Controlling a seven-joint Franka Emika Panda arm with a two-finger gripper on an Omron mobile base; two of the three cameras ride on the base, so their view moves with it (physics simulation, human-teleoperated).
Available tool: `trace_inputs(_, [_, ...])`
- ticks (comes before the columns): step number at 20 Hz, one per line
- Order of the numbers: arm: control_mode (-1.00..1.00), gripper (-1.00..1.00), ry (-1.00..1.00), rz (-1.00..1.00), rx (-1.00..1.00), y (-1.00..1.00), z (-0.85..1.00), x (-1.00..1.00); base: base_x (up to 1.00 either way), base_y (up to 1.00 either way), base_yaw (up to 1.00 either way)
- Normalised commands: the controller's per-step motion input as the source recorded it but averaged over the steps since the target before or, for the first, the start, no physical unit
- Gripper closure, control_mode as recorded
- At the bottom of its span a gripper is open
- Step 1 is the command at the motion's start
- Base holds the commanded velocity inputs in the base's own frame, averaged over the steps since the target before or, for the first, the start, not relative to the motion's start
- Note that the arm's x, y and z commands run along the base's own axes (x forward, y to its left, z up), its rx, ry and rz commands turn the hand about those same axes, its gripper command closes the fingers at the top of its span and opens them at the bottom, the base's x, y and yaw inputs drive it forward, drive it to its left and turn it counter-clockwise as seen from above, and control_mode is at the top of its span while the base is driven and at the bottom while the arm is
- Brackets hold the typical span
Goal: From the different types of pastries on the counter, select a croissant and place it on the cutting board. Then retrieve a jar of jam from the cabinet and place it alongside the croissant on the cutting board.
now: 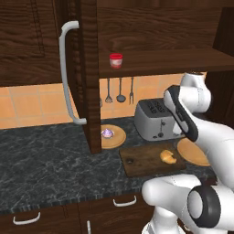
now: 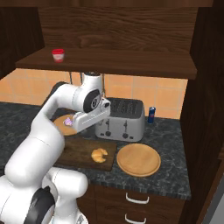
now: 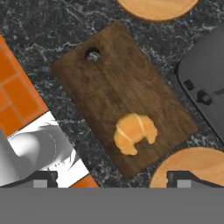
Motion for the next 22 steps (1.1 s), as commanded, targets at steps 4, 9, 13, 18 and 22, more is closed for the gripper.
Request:
trace_inputs(4, [-1.00,-1.00,-0.17,0.04,0.00,0.03,0.29,-0.54,0.00,0.00,0.00])
trace_inputs(9, [-1.00,-1.00,-0.34,-0.03,-0.05,0.14,0.66,-0.41,0.00,0.00,0.00])
trace_inputs(13, [-1.00,-1.00,-0.48,-0.08,-0.14,0.42,1.00,-0.01,0.00,0.00,0.00])
trace_inputs(18, [-1.00,-1.00,-0.52,-0.09,-0.05,0.75,1.00,0.26,0.00,0.00,0.00])
trace_inputs(22, [-1.00,-1.00,-0.51,-0.10,-0.02,0.52,0.91,0.50,0.00,0.00,0.00])
